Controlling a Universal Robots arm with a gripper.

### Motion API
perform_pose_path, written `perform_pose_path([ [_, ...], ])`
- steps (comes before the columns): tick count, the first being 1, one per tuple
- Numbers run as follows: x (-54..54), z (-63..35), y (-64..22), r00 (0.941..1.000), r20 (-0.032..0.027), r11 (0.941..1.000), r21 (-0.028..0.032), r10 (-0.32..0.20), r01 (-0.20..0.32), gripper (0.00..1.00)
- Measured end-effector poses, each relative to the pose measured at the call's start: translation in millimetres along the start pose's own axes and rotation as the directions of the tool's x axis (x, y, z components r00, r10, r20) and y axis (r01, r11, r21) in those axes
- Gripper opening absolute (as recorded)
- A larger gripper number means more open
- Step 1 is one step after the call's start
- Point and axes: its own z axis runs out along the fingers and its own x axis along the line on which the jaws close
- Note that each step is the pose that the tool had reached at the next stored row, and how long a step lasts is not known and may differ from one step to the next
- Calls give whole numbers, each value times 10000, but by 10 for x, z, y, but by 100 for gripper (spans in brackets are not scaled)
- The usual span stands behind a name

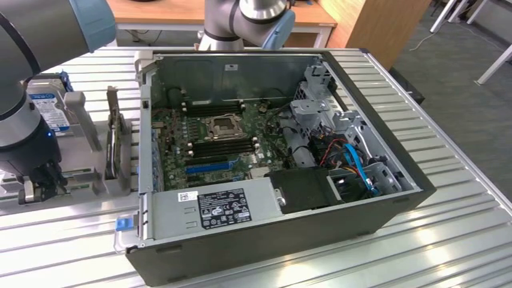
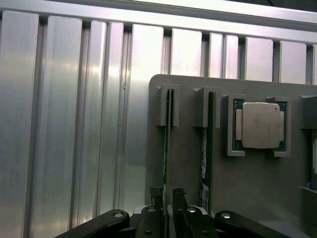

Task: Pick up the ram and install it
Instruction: 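Pick up the ram and move it above insertion slot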

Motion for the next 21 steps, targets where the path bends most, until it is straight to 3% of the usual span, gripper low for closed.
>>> perform_pose_path([
  [8, 0, -1, -2, 10000, 0, 10000, -1, -1, 1, 23],
  [9, 0, -1, -2, 10000, 0, 10000, -1, -1, 1, 21],
  [10, 0, -1, -3, 10000, 0, 10000, -1, -1, 1, 11],
  [21, 1, -1, -4, 10000, 2, 10000, 6, 59, -59, 11],
])
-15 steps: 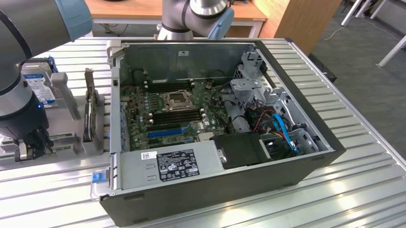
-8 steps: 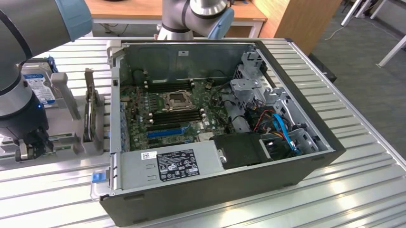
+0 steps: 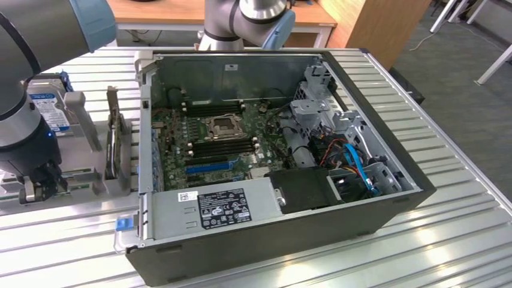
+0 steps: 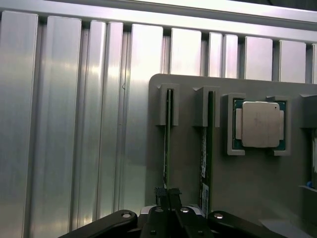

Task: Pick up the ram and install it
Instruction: 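Pick up the ram and move it above insertion slot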

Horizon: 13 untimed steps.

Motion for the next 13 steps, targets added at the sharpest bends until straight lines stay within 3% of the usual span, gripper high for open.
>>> perform_pose_path([
  [13, 0, -6, 1, 9998, 8, 9998, 20, 175, -175, 11],
])
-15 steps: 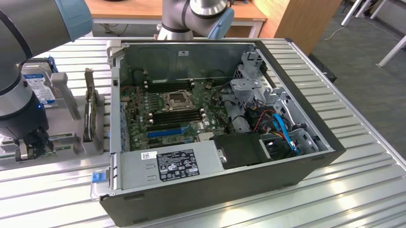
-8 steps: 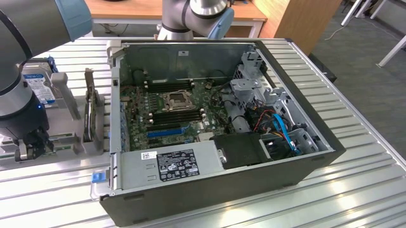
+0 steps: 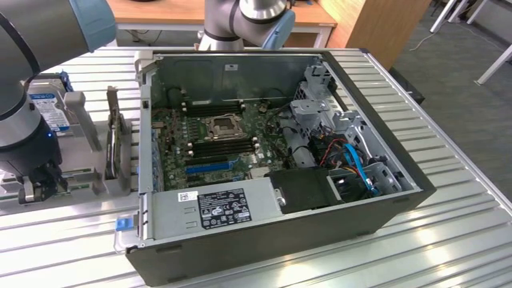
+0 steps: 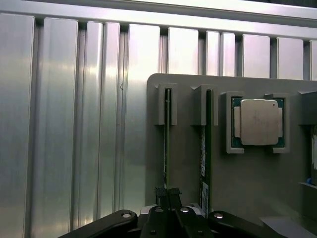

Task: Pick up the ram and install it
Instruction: 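Pick up the ram and move it above insertion slot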

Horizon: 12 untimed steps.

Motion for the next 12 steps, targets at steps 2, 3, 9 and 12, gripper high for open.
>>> perform_pose_path([
  [2, -1, -15, 1, 10000, -2, 10000, -3, 0, 0, 11],
  [3, -3, -25, 1, 10000, -2, 10000, -2, 0, 0, 11],
  [9, -9, -88, 4, 10000, -1, 10000, -2, 0, 0, 11],
  [12, -14, -134, 5, 10000, -1, 10000, -1, 0, 0, 11],
])
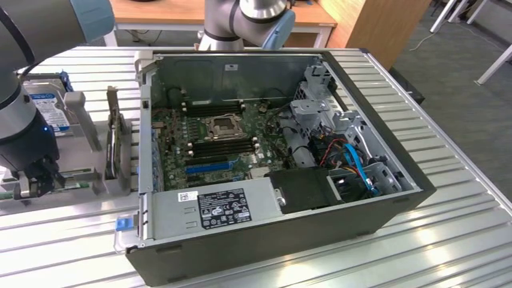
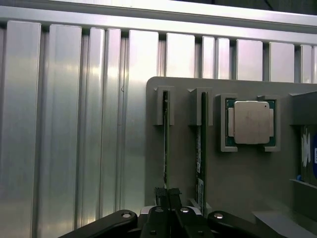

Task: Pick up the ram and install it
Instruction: 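Pick up the ram and move it above insertion slot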

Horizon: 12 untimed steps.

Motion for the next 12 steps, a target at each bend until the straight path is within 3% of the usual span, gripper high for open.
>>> perform_pose_path([
  [12, -24, -229, 2, 10000, 0, 10000, 0, 0, 0, 11],
])
